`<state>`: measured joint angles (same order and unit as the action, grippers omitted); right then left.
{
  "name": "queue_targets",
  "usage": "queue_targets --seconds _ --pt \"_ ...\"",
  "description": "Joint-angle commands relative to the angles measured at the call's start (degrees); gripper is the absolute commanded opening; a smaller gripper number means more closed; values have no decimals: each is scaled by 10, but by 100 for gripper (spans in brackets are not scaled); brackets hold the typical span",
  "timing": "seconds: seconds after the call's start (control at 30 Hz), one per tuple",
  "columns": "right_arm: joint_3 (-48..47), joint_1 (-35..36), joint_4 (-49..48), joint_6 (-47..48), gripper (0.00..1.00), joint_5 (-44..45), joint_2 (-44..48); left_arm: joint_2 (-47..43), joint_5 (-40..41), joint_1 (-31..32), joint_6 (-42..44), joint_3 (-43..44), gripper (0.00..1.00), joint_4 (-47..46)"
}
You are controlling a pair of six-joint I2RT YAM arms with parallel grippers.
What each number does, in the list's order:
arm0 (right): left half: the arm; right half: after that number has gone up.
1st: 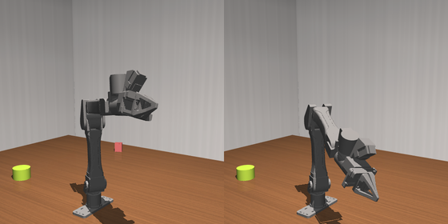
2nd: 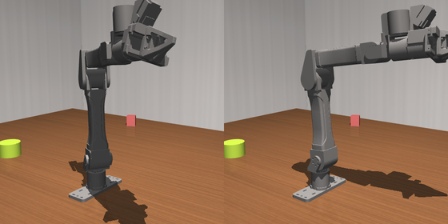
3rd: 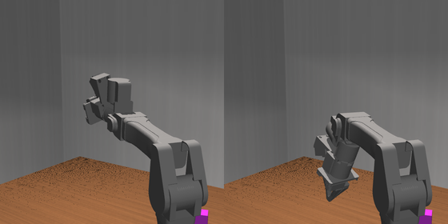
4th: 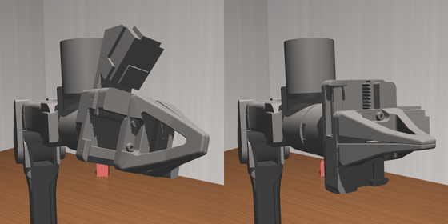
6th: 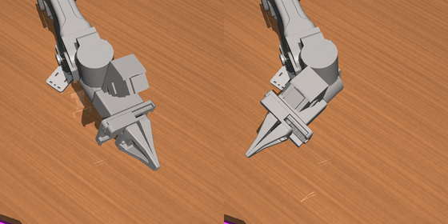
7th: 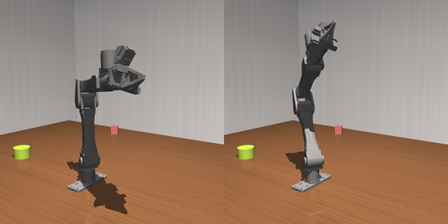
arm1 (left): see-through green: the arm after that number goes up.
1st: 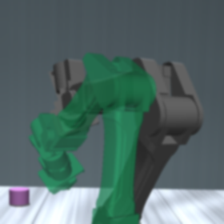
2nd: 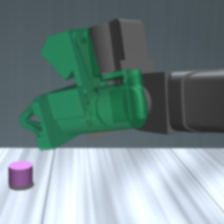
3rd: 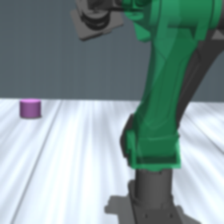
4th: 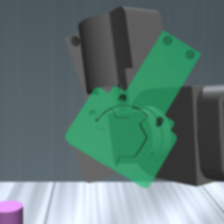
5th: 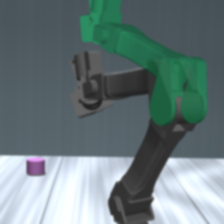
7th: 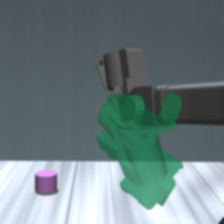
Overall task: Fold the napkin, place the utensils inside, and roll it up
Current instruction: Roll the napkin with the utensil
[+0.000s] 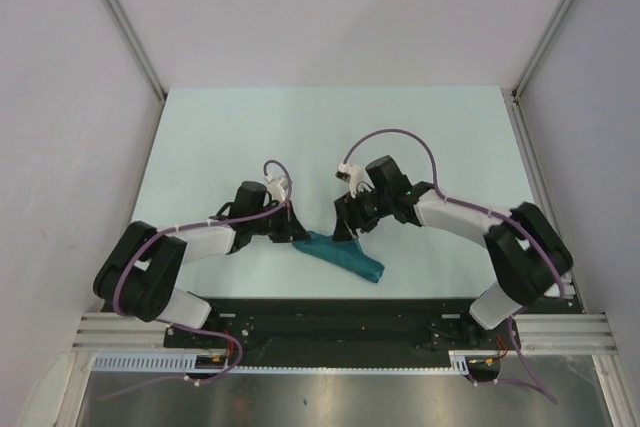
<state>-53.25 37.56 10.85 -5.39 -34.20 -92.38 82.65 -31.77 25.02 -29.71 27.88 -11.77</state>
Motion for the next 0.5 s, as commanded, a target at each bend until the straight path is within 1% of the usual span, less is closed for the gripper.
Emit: queue_targets --seconds 0.0,0.03,0.07,0.1,0.13,0.17,0.23,0.27,0.33,0.4,0.47 --pt "28 72 -6 47 74 198 97 24 8 3 -9 23 0 21" --pt "34 107 -7 51 75 217 116 32 8 3 -11 25 0 22" --pt "39 123 -10 52 75 260 120 35 8 3 -13 28 0 22" --pt "48 141 -10 69 75 283 126 37 7 3 -13 29 0 23" --pt "51 156 -11 74 75 326 127 40 7 3 -15 31 0 24" --pt "54 189 -11 78 75 342 126 44 7 2 -14 33 0 25" --pt "61 218 -15 90 75 415 123 50 7 2 -13 38 0 27" --pt "61 246 -18 93 75 434 116 54 5 2 -13 41 0 29" --pt "62 272 -21 107 75 482 107 60 1 2 -11 47 0 32" --pt "61 299 -25 115 76 506 89 68 -3 2 -10 54 0 35" --pt "54 309 -22 121 76 539 75 73 -3 2 -8 60 0 39"
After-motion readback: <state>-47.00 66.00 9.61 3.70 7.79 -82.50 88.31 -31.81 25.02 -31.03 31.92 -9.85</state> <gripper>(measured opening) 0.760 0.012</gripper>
